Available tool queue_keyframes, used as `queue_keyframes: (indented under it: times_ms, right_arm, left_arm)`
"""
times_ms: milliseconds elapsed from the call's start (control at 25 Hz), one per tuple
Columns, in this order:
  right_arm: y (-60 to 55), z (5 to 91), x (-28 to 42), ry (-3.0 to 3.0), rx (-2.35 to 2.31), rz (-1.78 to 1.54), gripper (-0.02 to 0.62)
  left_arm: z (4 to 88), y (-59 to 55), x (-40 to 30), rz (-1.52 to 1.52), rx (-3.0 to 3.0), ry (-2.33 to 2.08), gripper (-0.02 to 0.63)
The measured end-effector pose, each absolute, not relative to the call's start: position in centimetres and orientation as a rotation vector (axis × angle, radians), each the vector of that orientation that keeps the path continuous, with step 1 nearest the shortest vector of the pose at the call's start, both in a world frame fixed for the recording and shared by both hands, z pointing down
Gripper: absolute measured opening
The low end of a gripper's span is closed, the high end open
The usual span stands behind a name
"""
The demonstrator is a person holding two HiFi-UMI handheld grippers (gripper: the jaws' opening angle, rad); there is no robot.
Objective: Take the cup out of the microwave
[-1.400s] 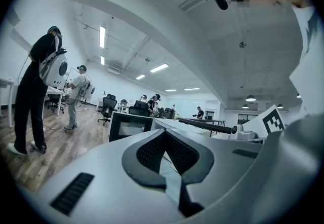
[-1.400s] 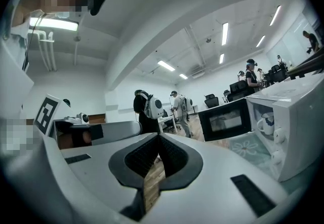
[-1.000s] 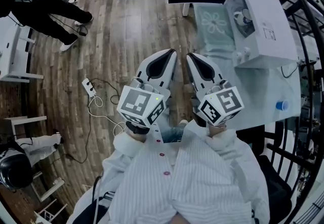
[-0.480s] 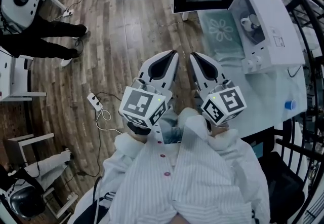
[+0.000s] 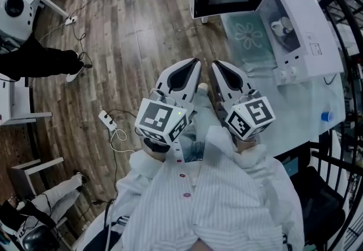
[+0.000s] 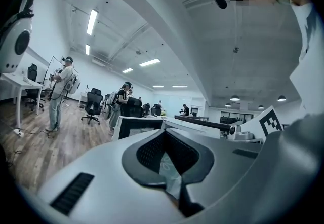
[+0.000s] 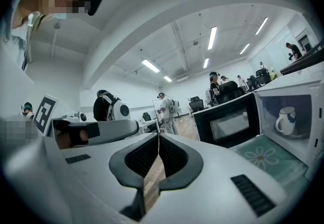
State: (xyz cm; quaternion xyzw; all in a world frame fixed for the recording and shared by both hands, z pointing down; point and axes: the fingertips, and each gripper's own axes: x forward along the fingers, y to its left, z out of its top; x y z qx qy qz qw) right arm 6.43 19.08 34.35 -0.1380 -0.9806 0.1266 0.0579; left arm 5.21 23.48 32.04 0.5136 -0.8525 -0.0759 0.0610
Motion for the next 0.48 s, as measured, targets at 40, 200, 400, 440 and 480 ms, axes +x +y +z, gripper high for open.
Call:
queue_keyframes:
  times_ms: [40,200,400,440,480]
  right_arm:
    - [18.8,34.4,6.0,-2.97,-0.415,0.388,0.035]
    - [17.3,34.8,4.0,-2.966,-0.377,0.405,0.035]
    - [15.6,35.4,0.1,-2.965,-0.339,0.433,0.035]
    - [15.2,35.5,-0.7,-2.964,-0.332,0.434,0.035]
    - [14.7,35.4,-1.5,-2.963,-0.324,0.435,0.035]
  left_arm:
    - [32.1,23.3,4.8,-0.23,1.554,-2.578,0.009]
    - [32.2,22.3,2.8,-0.223,1.568,-2.561,0.009]
    - [32.6,20.2,-1.2,-0.226,1.596,-2.537,0.009]
    - [32.7,19.7,-2.1,-0.227,1.604,-2.531,0.009]
    - [32.7,19.1,-3.0,-0.228,1.611,-2.526,0.009]
